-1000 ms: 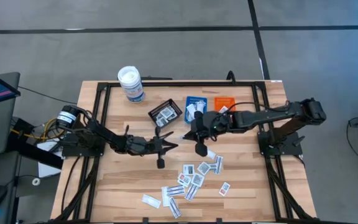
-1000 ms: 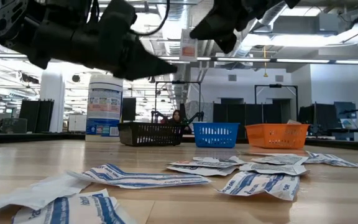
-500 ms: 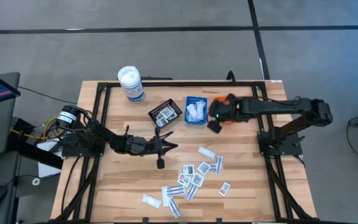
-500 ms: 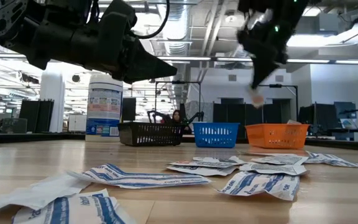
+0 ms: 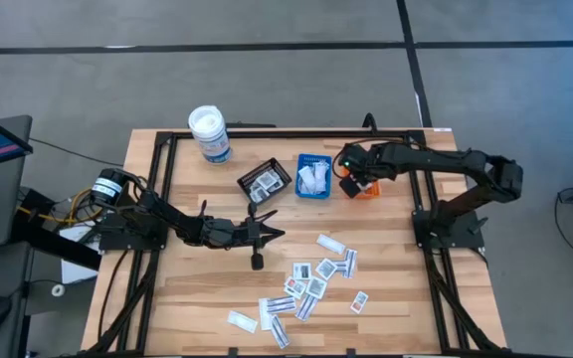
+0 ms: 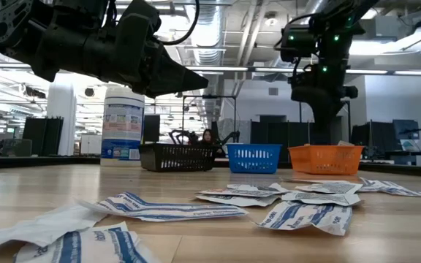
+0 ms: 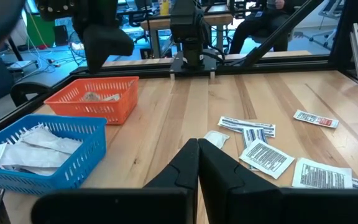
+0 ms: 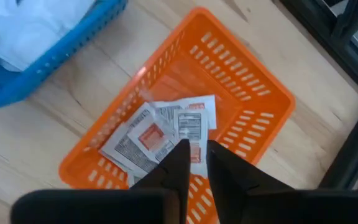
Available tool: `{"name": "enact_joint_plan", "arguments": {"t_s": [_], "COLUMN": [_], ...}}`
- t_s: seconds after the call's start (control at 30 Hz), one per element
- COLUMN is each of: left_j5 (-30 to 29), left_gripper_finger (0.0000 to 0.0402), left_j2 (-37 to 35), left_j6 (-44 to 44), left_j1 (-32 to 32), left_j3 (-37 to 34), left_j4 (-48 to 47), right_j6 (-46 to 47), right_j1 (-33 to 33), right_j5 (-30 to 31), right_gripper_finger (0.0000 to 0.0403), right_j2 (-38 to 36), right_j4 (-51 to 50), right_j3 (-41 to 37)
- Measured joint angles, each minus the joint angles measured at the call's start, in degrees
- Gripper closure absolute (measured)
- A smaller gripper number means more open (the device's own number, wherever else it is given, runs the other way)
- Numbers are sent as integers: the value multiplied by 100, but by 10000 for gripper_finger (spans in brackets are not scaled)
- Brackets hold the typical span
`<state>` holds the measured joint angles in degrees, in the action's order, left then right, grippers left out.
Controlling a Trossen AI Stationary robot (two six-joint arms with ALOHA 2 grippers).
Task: Pick & Place First Aid Supplies
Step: Put the blue bandage into the blue bin
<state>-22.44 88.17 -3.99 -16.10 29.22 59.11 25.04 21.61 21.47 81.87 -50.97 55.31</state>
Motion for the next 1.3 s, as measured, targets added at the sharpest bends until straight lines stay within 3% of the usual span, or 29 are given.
{"name": "enact_joint_plan", "arguments": {"t_s": [0.3, 0.67, 0.83, 1.07, 1.3], "left_j5": [-1, -2, -2, -2, -2], "left_gripper_finger": [392, 392, 392, 392, 392], "left_j2": [-1, -3, -3, -3, -5], "left_j6": [0, 0, 0, 0, 0], "left_j1": [0, 0, 2, 1, 2], "left_j3": [3, 3, 3, 3, 3], "left_j4": [-14, -33, -33, -33, -28], "right_j6": [142, 672, 663, 204, -293], "right_j1": [-476, -2793, -3513, -3696, -3641], "right_j5": [-158, -23, 48, -395, -784], "right_gripper_finger": [338, 337, 337, 327, 287], "right_j2": [-17, -11, -7, -4, -4], "right_j4": [258, 799, 1026, 1277, 1869], "right_j3": [2, 2, 4, 4, 4]}}
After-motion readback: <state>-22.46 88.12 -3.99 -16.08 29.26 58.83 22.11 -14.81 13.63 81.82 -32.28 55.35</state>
